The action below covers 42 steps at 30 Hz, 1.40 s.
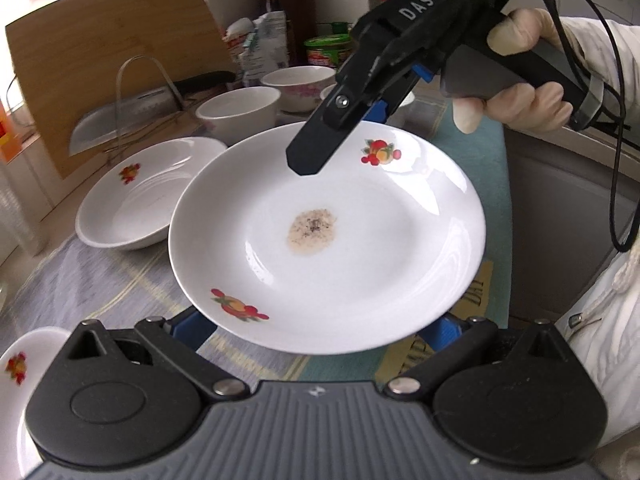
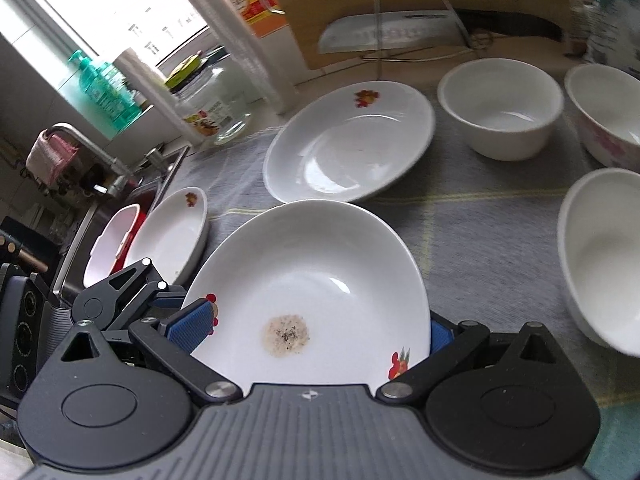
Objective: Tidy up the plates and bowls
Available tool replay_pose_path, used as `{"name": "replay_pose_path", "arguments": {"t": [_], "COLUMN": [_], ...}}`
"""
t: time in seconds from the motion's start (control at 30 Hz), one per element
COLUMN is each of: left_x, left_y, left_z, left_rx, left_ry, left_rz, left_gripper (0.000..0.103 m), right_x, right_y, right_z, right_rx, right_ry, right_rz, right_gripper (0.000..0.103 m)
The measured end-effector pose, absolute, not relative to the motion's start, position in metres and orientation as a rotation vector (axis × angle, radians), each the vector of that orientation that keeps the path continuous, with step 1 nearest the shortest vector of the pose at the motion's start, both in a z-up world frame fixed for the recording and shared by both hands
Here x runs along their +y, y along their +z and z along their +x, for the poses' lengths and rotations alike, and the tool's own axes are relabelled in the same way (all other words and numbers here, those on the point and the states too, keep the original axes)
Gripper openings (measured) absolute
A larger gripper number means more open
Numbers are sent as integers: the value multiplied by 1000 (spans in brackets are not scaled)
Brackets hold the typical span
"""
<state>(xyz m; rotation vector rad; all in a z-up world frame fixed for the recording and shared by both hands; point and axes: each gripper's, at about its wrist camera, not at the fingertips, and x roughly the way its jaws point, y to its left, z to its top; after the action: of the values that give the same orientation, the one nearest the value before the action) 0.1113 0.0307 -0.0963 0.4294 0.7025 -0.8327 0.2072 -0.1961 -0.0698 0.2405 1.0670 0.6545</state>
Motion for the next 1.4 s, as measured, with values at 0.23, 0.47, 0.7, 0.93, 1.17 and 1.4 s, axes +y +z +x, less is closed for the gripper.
{"name": "replay_pose_path", "arguments": {"t": [0.23, 0.47, 0.7, 0.93, 1.17, 1.4], "left_x": [63, 96, 130, 156, 173, 183], "left_y": [-92, -89, -83, -81, -82, -87], "left_z": [103, 97, 92, 92, 97, 110], "left_rx": [708, 714, 712, 715, 716, 726], "left_ry": [-785, -731, -675, -632, -609, -599], "left_rz": [408, 385, 363, 341, 326, 312], "left_gripper": [103, 103, 102, 102, 102, 102], "right_x": [-161, -123, -84, -48, -24, -10], "right_y": [-65, -62, -61, -60, -61, -65], "right_z": [211, 218, 225, 234, 242, 251], "right_rx": [1067, 1063, 1061, 1061, 1061, 1066], "right_ry": [700, 750, 804, 842, 859, 862], "right_rz": [210, 179, 141, 111, 90, 81], "right_gripper": [103, 103, 103, 103, 103, 103]}}
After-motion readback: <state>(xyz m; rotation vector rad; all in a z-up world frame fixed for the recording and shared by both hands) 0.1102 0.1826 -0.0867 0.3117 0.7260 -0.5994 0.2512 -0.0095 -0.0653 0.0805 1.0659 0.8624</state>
